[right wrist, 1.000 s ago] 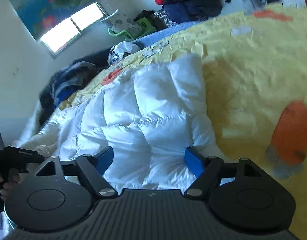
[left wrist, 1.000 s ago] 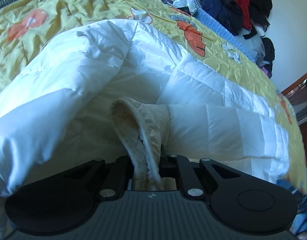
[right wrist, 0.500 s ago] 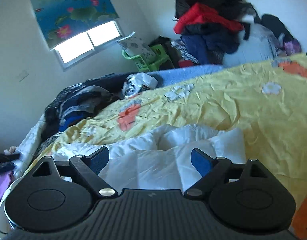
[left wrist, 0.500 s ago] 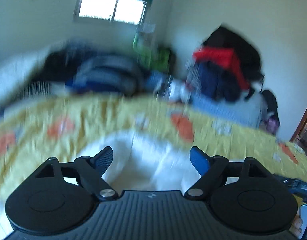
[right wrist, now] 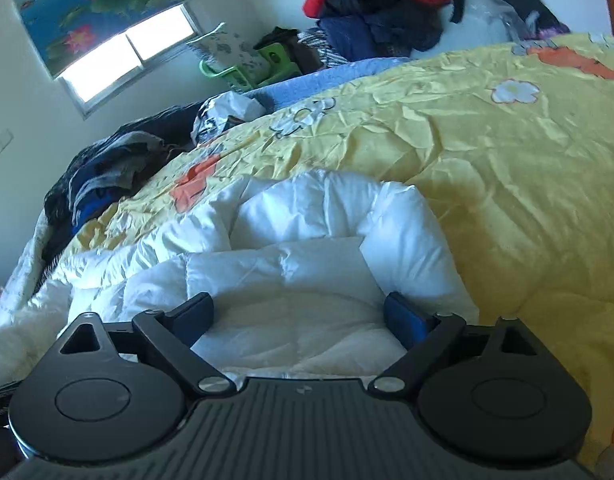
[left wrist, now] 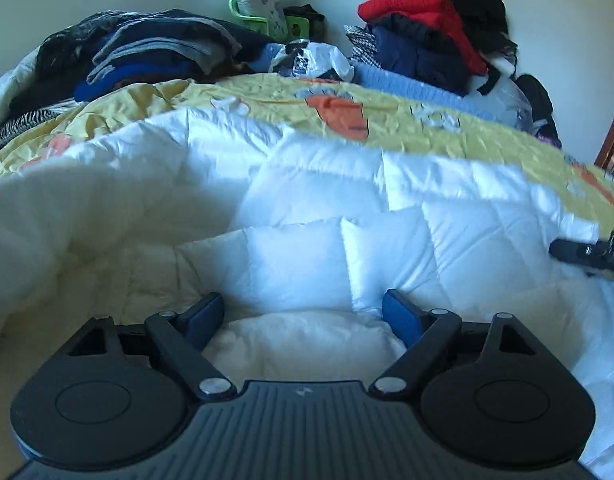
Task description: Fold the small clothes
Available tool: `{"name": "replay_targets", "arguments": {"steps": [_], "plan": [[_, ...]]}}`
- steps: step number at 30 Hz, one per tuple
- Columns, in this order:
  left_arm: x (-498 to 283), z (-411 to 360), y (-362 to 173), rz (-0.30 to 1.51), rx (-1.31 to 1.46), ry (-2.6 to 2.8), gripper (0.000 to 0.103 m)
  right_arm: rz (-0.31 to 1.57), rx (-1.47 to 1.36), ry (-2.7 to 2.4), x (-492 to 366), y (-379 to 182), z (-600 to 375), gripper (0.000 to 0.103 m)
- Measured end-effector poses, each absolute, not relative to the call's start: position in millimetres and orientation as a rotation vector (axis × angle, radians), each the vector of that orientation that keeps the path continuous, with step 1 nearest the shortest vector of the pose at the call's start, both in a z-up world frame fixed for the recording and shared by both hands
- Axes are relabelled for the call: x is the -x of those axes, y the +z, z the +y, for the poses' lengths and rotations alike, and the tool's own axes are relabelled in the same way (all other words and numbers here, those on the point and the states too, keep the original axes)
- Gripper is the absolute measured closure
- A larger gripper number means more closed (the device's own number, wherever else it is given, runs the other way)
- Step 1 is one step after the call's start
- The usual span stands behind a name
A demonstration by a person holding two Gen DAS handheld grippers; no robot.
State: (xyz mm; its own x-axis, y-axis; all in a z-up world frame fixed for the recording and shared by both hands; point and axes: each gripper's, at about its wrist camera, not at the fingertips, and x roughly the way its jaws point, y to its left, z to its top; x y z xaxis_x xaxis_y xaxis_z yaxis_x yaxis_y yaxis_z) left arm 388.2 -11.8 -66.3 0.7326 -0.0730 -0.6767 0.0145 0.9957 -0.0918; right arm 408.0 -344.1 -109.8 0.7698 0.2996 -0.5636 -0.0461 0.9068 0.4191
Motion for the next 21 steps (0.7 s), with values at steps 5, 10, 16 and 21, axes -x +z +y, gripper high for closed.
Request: {"name": "replay_targets", "arguments": {"steps": [5, 10, 16, 21], "plan": [[-390, -19, -78, 0.733, 0.057, -0.035, 0.012, 0.662, -0.310, 0.187, -409, -111, -329, 0.004], [-364, -11, -53, 0.691, 0.113, -0.052, 0.013, 0.668, -0.284, 0.147, -405, -104, -325, 0.007], [-244, 74, 24, 0.410, 0.367, -0.206, 0.001, 0.519, -0.399, 0.315, -333, -51, -291, 0.013], [-190, 196, 43, 0.388, 0.566, -0.035, 0.001, 0.685, -0.483, 0.669, -289, -53, -194, 0.010]]}}
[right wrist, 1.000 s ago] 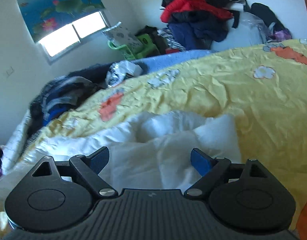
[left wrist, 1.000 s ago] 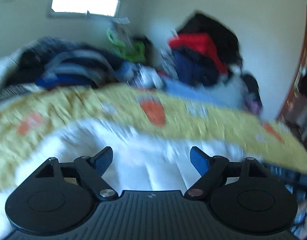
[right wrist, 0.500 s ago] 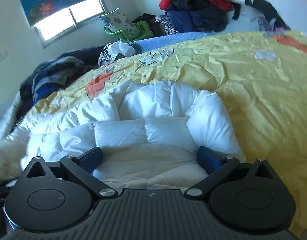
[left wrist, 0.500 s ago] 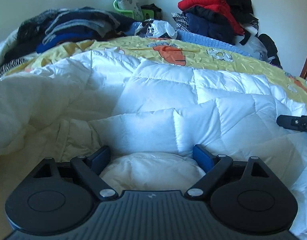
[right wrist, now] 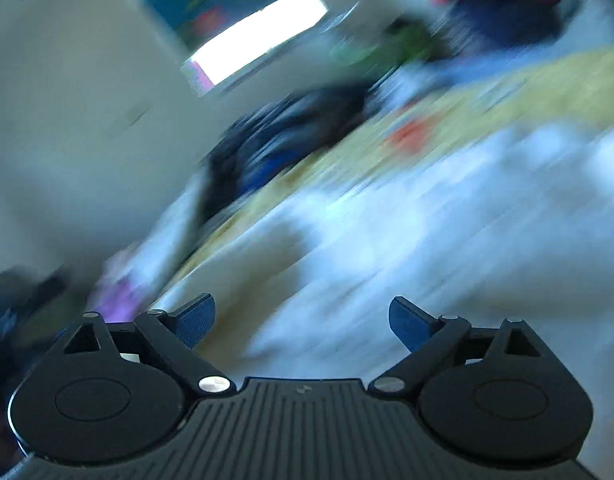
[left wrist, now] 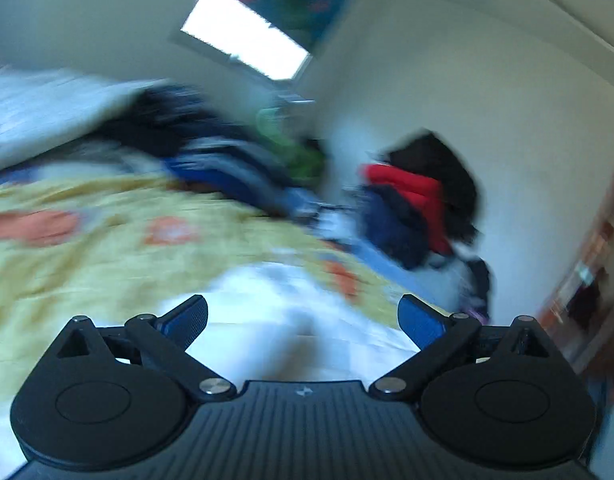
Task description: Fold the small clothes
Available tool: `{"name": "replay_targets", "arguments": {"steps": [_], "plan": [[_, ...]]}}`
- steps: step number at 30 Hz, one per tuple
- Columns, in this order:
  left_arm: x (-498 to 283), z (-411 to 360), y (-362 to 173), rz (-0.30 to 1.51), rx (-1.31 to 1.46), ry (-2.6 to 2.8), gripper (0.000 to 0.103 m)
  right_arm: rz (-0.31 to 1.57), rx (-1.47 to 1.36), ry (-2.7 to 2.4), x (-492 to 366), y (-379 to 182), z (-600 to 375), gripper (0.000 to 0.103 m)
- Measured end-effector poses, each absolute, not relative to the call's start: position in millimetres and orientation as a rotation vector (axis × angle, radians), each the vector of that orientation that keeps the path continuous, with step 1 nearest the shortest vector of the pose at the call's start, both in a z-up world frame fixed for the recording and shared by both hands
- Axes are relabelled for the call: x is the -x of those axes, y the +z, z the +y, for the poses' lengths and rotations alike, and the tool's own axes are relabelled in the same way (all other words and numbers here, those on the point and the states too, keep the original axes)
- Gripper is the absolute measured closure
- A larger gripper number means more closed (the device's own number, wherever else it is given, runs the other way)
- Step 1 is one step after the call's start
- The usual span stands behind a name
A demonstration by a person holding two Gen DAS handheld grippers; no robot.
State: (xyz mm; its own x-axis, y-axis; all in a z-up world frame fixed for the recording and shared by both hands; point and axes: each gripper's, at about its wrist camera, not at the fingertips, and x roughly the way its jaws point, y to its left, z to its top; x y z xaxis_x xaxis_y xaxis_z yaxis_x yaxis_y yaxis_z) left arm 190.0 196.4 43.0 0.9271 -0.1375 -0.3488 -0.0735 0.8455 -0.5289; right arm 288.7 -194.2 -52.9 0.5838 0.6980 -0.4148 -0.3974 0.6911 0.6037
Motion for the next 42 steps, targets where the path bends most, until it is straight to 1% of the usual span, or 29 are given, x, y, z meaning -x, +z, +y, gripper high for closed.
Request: {"name": "replay_targets", "arguments": {"steps": [2, 3, 4, 6, 10, 15, 19, 20, 24, 25, 26, 27, 29, 33, 36, 39, 42], "plan": [[-179, 250, 38, 0.451, 0.725, 0.055, 0.001, 0.775, -0.483, 0.791, -277, -61, -147, 0.009], [-168, 274, 35, 0.455, 0.808, 0.104, 0.001, 0.818, -0.478, 0.842, -271, -66, -124, 0.010], [-155, 295, 32, 0.434, 0.872, 0.156, 0.001, 0.857, -0.478, 0.886, -265, -72, -101, 0.010], [-124, 324, 33, 0.363, 0.915, 0.260, 0.001, 0.916, -0.485, 0.942, -256, -84, -64, 0.010], [-81, 353, 31, 0.272, 0.988, 0.332, 0.001, 1.004, -0.501, 0.982, -244, -99, -17, 0.010], [-49, 381, 32, 0.246, 0.999, 0.430, 0.001, 1.022, -0.519, 0.997, -236, -96, 9, 0.010], [-31, 391, 32, 0.221, 0.987, 0.454, 0.001, 1.038, -0.509, 1.006, -231, -93, 30, 0.011], [-29, 393, 32, 0.218, 0.989, 0.449, 0.001, 1.035, -0.488, 1.007, -229, -94, 37, 0.012], [-20, 398, 30, 0.220, 0.978, 0.448, 0.001, 1.038, -0.487, 1.018, -214, -98, 48, 0.020], [-19, 399, 30, 0.219, 0.977, 0.447, 0.001, 1.035, -0.486, 1.015, -213, -100, 54, 0.030], [-18, 399, 30, 0.217, 0.978, 0.446, 0.001, 1.043, -0.481, 1.006, -214, -103, 61, 0.043], [-17, 399, 30, 0.213, 0.979, 0.445, 0.001, 1.066, -0.475, 0.983, -216, -106, 67, 0.051], [-18, 399, 30, 0.213, 0.984, 0.439, 0.001, 1.118, -0.518, 0.946, -221, -116, 70, 0.086], [-21, 393, 30, 0.212, 0.996, 0.411, 0.001, 1.169, -0.613, 0.924, -234, -130, 70, 0.088], [-25, 387, 34, 0.198, 0.996, 0.383, 0.001, 1.192, -0.677, 0.951, -245, -121, 69, 0.090], [-31, 380, 40, 0.186, 0.989, 0.353, 0.001, 1.131, -0.721, 1.038, -266, -76, 68, 0.090], [-37, 369, 47, 0.181, 0.975, 0.321, 0.000, 1.005, -0.666, 1.127, -303, 4, 67, 0.090]]}}
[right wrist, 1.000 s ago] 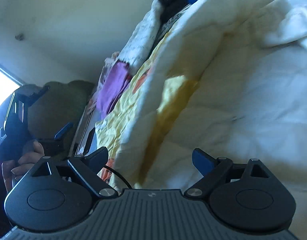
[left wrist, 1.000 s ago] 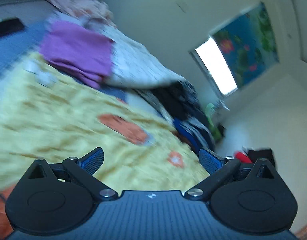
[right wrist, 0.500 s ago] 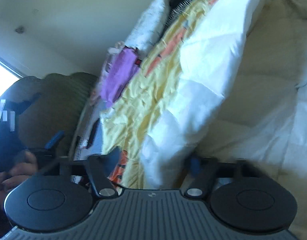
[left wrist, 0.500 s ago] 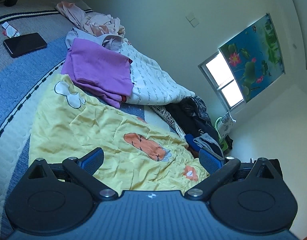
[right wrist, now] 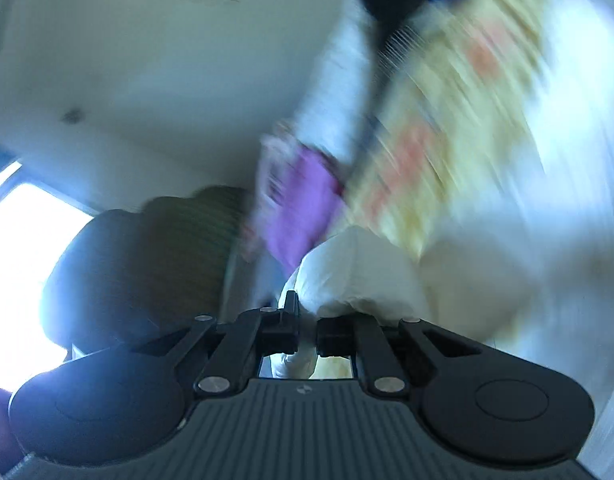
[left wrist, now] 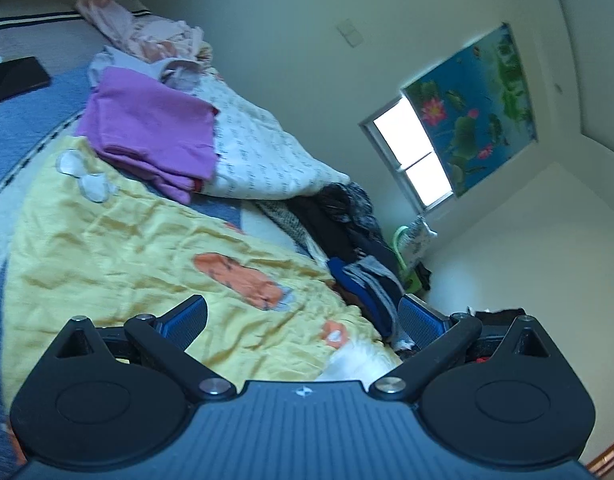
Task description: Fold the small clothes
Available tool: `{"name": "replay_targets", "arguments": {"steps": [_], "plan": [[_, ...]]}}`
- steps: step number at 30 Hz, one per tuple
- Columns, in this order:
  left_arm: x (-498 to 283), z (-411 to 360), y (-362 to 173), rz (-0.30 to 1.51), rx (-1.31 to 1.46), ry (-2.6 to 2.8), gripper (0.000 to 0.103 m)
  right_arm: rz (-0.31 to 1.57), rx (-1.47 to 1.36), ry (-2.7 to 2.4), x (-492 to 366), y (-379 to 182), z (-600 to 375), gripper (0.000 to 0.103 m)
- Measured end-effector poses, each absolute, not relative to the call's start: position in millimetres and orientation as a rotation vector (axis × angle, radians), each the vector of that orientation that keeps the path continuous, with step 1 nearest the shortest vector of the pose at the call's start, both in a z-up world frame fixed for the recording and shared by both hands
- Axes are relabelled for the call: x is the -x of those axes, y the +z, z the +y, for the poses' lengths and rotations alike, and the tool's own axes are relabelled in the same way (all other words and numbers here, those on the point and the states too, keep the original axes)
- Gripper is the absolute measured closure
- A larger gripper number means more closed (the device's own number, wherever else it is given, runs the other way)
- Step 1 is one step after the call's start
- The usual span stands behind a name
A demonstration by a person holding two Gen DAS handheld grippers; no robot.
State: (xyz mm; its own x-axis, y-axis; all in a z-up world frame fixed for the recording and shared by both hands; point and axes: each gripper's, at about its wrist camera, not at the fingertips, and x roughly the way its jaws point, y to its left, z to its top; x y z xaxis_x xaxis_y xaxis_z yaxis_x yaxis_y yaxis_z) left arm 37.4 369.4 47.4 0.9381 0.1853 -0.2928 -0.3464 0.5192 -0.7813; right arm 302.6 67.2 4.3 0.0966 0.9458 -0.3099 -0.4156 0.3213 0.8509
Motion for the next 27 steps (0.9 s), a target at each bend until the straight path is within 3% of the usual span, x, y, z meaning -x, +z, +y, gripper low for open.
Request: {"name": "replay_targets", "arguments": {"steps": [7, 11, 15, 20, 27], "plan": [[-63, 335, 59, 0.207, 0.919, 0.201, 0.000, 0.759, -0.389, 1.248, -367, 210, 16, 0.090], [-106, 293, 56, 0.297, 0.840, 0.060, 0.000, 0.664, -0.279, 1.280, -362, 270, -30, 0.089], [-172, 195, 56, 0.424, 0.586, -0.200, 0.000, 0.696, -0.231, 1.228, -363, 263, -66, 0.089], [-248, 72, 40, 0.360, -0.032, -0.238, 0.000, 0.723, -0.291, 1.223, -365, 232, -109, 0.089], [-363, 101, -3, 0.599, 0.250, -0.057, 0.001, 0.695, -0.330, 1.214, -364, 200, -201, 0.089]]}}
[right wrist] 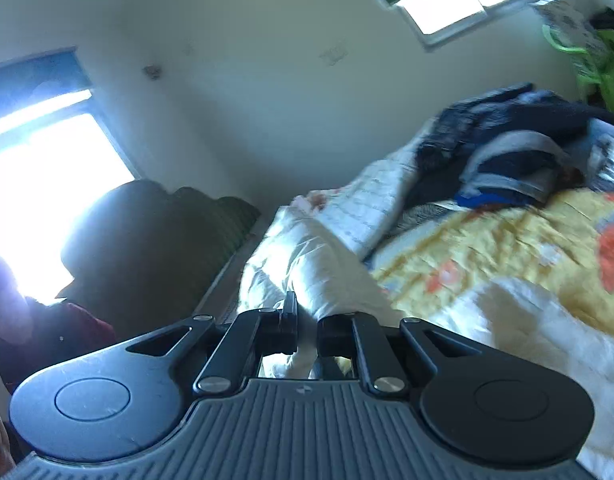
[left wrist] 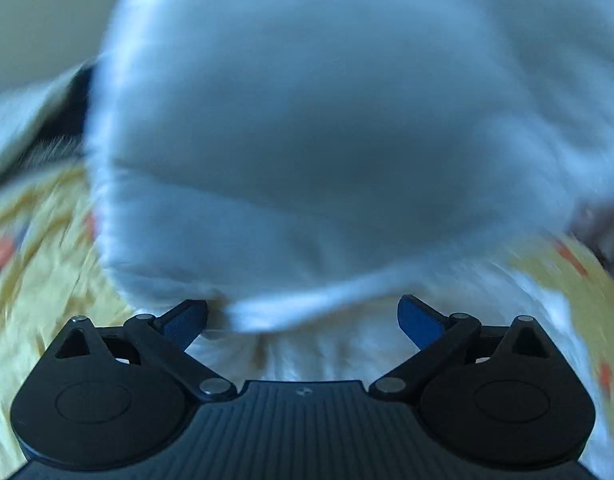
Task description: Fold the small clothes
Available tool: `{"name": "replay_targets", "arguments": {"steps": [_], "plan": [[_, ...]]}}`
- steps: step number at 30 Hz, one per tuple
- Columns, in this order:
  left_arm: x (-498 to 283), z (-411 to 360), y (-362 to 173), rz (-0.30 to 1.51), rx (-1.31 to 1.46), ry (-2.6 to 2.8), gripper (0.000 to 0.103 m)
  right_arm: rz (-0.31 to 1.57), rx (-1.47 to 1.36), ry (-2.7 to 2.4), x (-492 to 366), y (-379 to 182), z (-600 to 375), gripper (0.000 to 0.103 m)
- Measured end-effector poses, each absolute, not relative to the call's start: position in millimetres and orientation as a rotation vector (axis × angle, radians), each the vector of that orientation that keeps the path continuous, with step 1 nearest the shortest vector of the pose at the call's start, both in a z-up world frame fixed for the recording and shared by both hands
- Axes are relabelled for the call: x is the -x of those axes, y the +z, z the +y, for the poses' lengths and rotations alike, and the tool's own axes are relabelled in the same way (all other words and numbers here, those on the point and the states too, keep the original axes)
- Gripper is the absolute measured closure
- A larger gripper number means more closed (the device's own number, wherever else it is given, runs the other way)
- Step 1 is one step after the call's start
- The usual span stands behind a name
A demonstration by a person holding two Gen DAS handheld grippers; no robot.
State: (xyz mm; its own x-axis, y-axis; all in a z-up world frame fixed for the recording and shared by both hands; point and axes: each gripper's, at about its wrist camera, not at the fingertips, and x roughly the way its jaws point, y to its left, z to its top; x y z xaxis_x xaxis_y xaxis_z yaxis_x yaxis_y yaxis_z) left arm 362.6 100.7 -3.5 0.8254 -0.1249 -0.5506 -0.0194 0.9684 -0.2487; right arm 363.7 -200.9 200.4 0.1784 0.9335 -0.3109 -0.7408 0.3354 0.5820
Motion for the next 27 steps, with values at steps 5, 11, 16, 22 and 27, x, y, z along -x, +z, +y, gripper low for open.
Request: {"name": "replay_targets", "arguments": {"steps": [5, 11, 16, 22, 27], "plan": [[-384, 103, -35, 0.663, 0.245, 0.103, 0.002, 0.794, -0.418, 1.109, -375, 123, -264, 0.089], [-368, 94, -55, 0.682, 0.196, 0.086, 0.001, 0.968, -0.441, 0.904, -396, 12, -307, 0.084], [-368, 101, -55, 0.686, 0.156, 0.072, 0.001, 1.082, -0.522, 0.687, -392, -55, -346, 0.049], [-371, 106, -76, 0.682, 0.196, 0.103, 0.000, 0.937, -0.807, 0.705, -331, -66, -371, 0.043], [-364, 102, -83, 0.646, 0.197, 0.123, 0.000, 0.923, -0.974, 0.585, -301, -97, -366, 0.040]]}}
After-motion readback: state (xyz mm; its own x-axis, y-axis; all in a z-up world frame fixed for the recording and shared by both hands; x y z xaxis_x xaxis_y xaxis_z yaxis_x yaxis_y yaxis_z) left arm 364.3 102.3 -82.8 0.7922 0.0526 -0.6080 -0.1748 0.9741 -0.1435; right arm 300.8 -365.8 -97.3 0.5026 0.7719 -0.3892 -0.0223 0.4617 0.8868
